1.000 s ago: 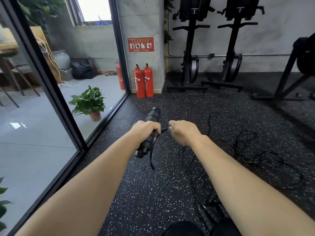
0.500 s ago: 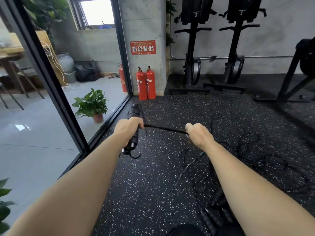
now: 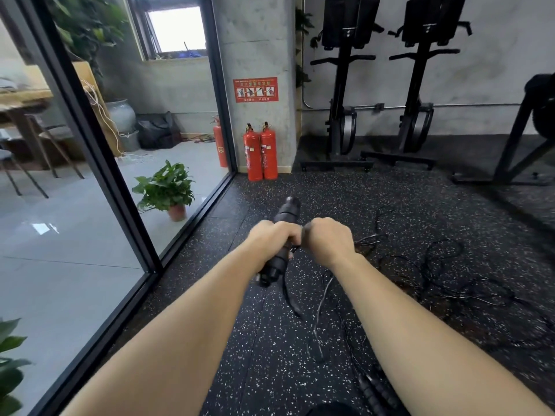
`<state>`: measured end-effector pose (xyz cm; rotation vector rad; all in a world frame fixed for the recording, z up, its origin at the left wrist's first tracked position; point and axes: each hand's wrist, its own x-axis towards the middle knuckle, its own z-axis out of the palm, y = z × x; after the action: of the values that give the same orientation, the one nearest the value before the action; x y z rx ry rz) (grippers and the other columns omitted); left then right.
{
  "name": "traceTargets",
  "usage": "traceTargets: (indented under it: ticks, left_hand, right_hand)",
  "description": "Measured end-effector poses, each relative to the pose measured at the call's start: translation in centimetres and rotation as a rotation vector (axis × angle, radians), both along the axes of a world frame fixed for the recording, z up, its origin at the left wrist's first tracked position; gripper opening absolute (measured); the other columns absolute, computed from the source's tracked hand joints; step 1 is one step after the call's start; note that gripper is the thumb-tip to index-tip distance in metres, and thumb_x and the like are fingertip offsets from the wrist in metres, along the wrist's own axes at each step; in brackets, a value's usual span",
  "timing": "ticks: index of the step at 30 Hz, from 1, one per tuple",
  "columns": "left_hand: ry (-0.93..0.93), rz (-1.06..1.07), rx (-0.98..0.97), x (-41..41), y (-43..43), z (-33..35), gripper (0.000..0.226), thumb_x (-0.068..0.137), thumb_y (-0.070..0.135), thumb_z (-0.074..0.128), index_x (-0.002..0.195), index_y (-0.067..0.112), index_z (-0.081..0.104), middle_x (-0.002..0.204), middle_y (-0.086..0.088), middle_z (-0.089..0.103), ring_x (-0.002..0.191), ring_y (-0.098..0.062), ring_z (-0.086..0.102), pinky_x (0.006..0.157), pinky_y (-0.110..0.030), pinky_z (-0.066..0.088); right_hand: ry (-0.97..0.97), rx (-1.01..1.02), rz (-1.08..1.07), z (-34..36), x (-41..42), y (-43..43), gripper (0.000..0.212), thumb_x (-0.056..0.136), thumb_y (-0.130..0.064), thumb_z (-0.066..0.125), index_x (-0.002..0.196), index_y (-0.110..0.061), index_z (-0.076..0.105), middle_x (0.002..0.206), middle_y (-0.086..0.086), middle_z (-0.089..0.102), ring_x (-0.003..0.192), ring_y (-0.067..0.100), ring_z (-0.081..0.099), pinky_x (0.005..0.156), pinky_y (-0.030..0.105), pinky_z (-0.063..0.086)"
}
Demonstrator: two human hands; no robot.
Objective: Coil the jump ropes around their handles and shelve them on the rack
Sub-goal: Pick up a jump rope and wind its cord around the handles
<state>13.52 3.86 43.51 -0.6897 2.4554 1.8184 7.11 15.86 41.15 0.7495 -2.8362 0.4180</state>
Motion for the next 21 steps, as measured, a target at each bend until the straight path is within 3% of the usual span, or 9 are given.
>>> traceTargets:
  ticks: [2,4,9,11,17,21]
  left_hand:
    - [0.006,-0.023,0.041,-0.3,1.1,0.1,0.029,0.054,0.018,0.065,0.079,0.003,0.063,0.070,-0.011,0.063,0.057,-0.025,0.055,0.053,-0.027,0.046]
    - [0.003,-0.020,0.038,-0.3,1.2,0.1,0.041,0.044,0.023,0.063,0.081,0.004,0.064,0.073,-0.010,0.061,0.059,-0.025,0.053,0.056,-0.030,0.045]
    - [-0.007,0.033,0.014,-0.1,-0.4,0.7,0.056,0.041,0.025,0.064,0.093,0.004,0.063,0.080,-0.010,0.061,0.063,-0.025,0.051,0.060,-0.030,0.045]
    - [-0.011,0.051,-0.010,0.2,-1.6,1.2,0.051,0.043,0.024,0.063,0.090,0.005,0.062,0.079,-0.010,0.059,0.063,-0.025,0.050,0.059,-0.030,0.045]
    - [-0.012,0.081,-0.093,0.8,-4.0,1.5,0.044,0.044,0.024,0.063,0.083,0.004,0.061,0.078,-0.011,0.060,0.060,-0.025,0.050,0.057,-0.029,0.045]
    - [-0.015,0.104,-0.228,1.0,-4.3,1.0,0.021,0.065,0.021,0.068,0.077,0.007,0.060,0.074,-0.007,0.057,0.059,-0.021,0.049,0.050,-0.022,0.039]
  right_hand:
    - [-0.006,0.004,-0.016,0.3,0.5,-0.3,0.020,0.091,-0.024,0.054,0.099,-0.010,0.066,0.105,0.012,0.068,0.100,0.033,0.063,0.076,0.035,0.046]
    - [-0.043,-0.048,-0.017,0.3,0.6,-0.2,0.021,0.091,-0.024,0.051,0.094,-0.010,0.067,0.102,0.012,0.068,0.097,0.034,0.063,0.073,0.035,0.044]
    - [-0.166,-0.193,-0.088,-0.7,-0.6,1.4,0.047,0.097,-0.035,0.035,0.064,-0.010,0.056,0.069,0.006,0.059,0.066,0.028,0.051,0.058,0.032,0.033]
    - [-0.188,-0.207,-0.115,-1.6,-1.3,2.6,0.052,0.099,-0.037,0.032,0.056,-0.011,0.047,0.062,0.003,0.053,0.062,0.026,0.051,0.057,0.033,0.033]
    - [-0.191,-0.117,-0.126,-2.8,-2.2,4.2,0.055,0.101,-0.043,0.029,0.057,-0.015,0.044,0.063,0.001,0.053,0.068,0.027,0.053,0.064,0.034,0.036]
    - [-0.145,-0.039,-0.126,-2.5,-2.2,4.0,0.055,0.101,-0.046,0.026,0.058,-0.018,0.044,0.063,-0.001,0.051,0.071,0.026,0.054,0.065,0.033,0.038]
